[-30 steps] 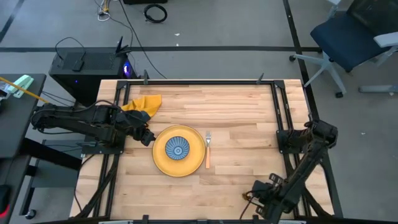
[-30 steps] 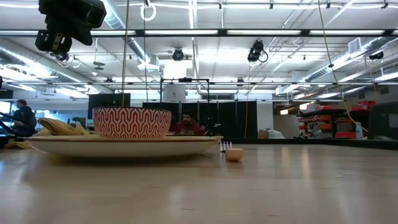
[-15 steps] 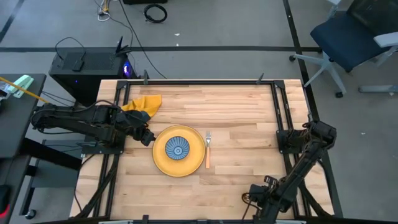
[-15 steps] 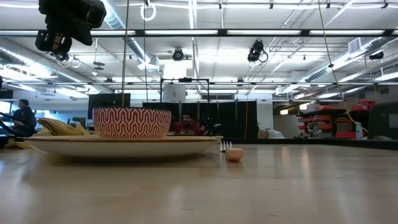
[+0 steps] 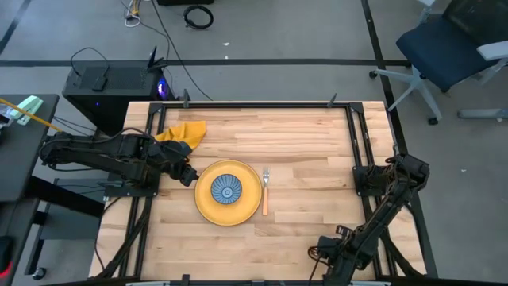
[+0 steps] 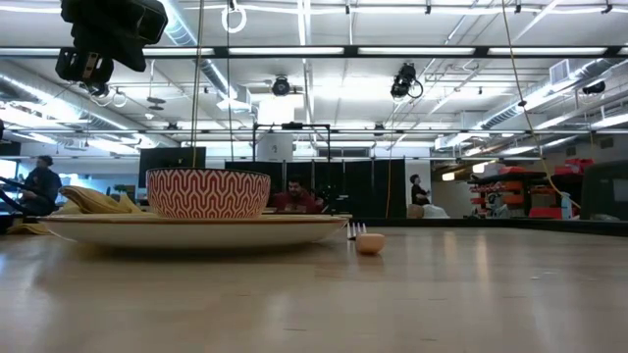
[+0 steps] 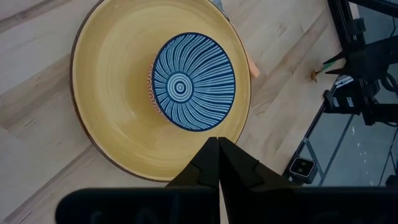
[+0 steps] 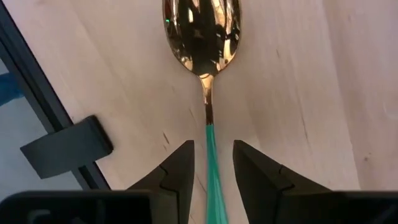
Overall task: Set table place
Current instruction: Put the green spoon into the blue-patterned bowl
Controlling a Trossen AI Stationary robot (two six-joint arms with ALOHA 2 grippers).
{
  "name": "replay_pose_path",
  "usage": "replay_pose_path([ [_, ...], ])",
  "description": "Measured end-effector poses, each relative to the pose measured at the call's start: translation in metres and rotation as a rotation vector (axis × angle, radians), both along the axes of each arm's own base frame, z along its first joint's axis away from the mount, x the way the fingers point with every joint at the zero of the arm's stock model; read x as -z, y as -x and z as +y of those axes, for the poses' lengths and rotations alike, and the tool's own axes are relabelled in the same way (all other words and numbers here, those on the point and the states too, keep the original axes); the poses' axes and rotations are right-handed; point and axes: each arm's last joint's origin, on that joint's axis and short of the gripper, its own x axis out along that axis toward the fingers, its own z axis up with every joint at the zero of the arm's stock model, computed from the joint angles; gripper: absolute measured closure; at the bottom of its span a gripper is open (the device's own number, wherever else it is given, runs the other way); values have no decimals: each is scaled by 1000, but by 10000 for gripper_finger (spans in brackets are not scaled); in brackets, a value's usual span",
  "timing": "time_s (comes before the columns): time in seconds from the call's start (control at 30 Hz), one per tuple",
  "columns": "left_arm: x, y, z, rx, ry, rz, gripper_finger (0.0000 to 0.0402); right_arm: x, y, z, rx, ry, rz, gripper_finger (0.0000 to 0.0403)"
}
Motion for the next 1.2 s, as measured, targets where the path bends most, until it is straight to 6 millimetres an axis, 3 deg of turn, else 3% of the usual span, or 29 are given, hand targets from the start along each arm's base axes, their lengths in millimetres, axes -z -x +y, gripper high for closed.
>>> replay_pose_path([
  [0.77, 0, 0, 0, 0, 0, 0, 392, 13, -1, -10, 39, -21, 18, 302],
  [1.0, 0, 0, 0, 0, 0, 0, 392, 13, 0, -11, 38, -12, 21, 336],
  [1.2, 0, 0, 0, 0, 0, 1, 392, 14, 0, -11, 39, -7, 23, 391],
])
